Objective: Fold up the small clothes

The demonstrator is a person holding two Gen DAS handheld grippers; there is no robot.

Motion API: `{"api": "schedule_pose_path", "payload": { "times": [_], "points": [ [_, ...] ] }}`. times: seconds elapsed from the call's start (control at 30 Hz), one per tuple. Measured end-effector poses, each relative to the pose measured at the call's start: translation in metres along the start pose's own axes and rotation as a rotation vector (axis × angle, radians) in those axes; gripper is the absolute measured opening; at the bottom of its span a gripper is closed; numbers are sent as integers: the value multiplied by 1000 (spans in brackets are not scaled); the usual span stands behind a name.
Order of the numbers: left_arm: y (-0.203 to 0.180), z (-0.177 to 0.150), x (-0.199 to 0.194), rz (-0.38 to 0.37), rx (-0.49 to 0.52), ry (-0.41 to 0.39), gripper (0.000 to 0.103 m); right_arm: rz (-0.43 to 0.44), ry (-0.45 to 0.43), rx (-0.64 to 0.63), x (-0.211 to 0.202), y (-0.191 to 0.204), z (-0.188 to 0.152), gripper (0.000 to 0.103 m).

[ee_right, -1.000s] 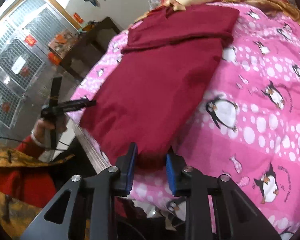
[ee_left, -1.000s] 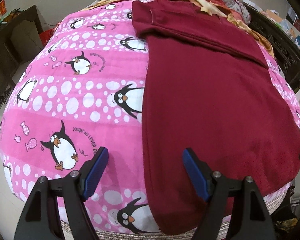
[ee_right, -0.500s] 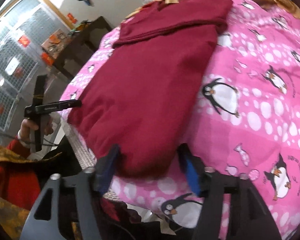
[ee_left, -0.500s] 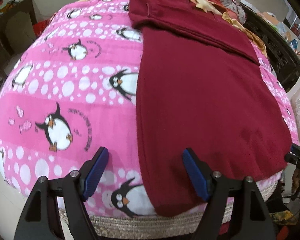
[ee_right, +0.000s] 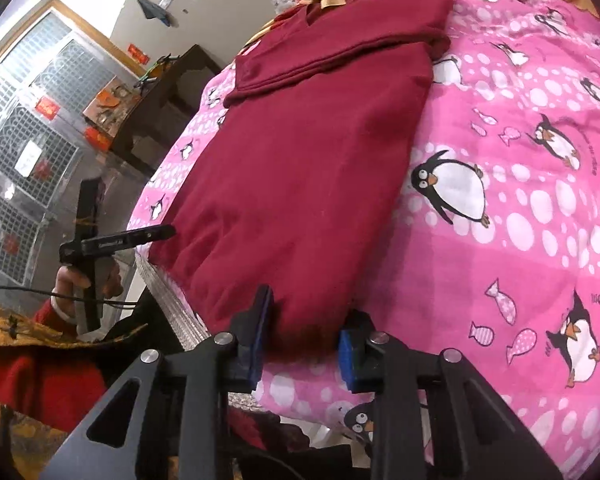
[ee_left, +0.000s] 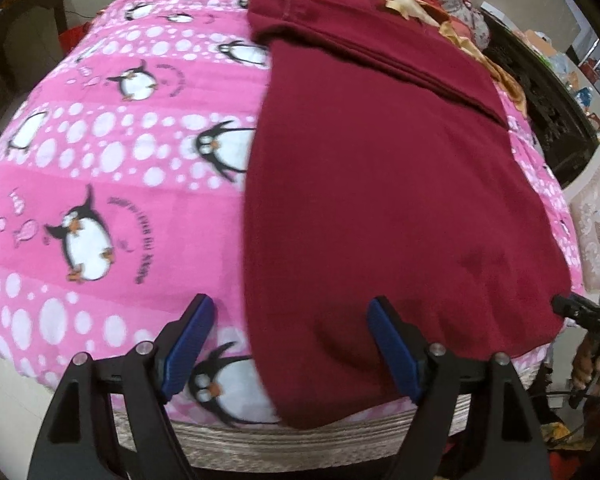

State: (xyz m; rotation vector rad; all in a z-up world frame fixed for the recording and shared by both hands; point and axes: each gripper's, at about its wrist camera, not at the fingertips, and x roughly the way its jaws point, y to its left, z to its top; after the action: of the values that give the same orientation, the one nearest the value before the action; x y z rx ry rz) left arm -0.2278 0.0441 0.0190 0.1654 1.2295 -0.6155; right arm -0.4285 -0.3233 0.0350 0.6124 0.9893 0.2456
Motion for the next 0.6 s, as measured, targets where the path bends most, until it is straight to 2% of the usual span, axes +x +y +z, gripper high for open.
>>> {"api": "schedule_pose_path", "payload": {
  "times": [0.17, 0.3, 0.37, 0.43, 0.5, 0.57, 0.6],
  "points": [
    [-13, 0, 7, 13, 53, 23, 83, 6, 1, 40, 5, -7, -8, 54],
    [-11, 0, 7, 8, 38, 32, 83, 29, -7, 78, 3, -11, -9, 55],
    [-11, -1, 6, 8, 29, 36, 83, 17, -1, 43, 2, -5, -7, 54],
    [-13, -1, 7, 13, 32, 37, 82, 38, -4, 31, -2, -2, -4, 49],
    [-14, -2, 7, 27, 37, 37, 77, 35, -8, 23, -3, -1, -2, 46],
    [-12, -2, 4, 33, 30, 32, 59, 25, 4, 17, -1, 0, -2, 45],
    [-9, -3, 2, 29, 19, 31, 54, 29, 7, 24, 0, -1, -2, 45]
  ]
}}
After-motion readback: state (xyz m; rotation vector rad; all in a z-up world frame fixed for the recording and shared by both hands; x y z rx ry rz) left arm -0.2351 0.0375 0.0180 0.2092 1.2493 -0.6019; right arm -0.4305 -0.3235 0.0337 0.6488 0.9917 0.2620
